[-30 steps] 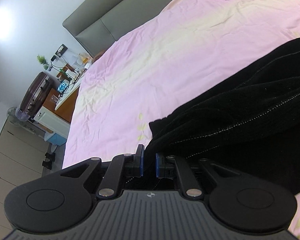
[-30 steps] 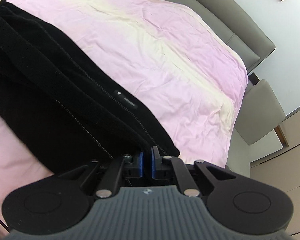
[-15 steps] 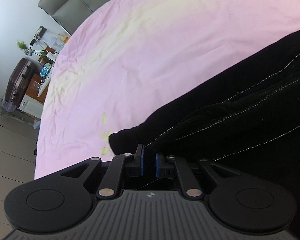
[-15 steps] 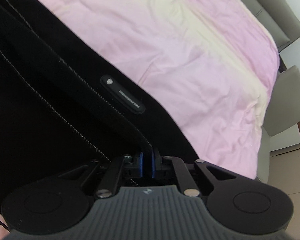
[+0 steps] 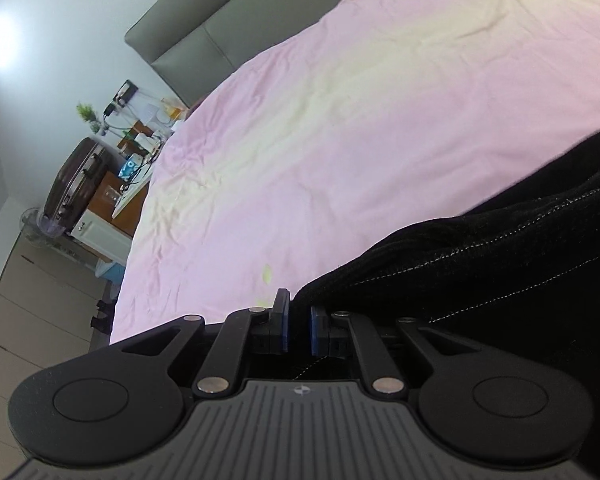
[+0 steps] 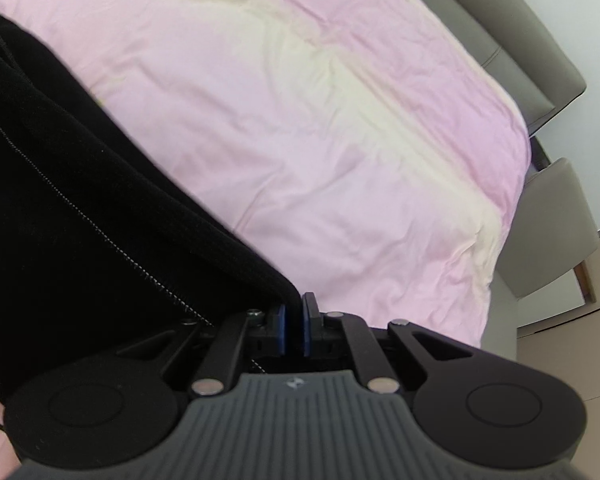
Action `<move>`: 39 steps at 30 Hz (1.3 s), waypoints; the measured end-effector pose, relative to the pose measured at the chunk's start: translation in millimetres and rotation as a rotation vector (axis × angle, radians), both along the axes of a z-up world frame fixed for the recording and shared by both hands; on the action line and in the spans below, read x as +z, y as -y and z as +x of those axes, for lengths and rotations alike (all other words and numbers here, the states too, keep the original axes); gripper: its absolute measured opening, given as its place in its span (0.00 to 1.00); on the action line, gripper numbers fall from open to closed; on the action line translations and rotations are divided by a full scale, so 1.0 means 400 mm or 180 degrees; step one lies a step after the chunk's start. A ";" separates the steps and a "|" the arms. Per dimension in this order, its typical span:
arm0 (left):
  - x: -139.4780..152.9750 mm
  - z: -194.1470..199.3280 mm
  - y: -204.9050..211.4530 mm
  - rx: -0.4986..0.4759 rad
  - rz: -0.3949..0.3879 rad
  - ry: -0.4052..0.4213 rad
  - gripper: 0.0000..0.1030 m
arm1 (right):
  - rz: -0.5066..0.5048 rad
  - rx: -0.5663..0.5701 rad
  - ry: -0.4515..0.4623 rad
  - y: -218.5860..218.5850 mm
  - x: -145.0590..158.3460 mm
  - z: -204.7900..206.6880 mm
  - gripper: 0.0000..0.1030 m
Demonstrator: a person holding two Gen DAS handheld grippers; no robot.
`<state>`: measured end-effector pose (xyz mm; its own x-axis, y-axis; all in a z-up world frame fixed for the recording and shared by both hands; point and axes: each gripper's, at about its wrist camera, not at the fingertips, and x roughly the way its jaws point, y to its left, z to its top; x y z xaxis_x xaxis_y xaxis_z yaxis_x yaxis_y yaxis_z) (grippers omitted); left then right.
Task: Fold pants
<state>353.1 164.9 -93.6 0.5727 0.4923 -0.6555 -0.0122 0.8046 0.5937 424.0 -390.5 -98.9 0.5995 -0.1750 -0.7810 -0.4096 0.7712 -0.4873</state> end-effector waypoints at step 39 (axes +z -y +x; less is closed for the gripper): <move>0.118 -0.064 -0.206 0.0736 -0.1126 0.0100 0.78 | 0.0719 -0.1424 -0.0323 0.153 0.012 -0.091 0.57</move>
<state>327.3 247.3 -46.6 0.4959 0.3580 -0.7911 -0.2302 0.9327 0.2778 387.7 -451.6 -94.0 0.4237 -0.2173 -0.8794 -0.0518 0.9634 -0.2630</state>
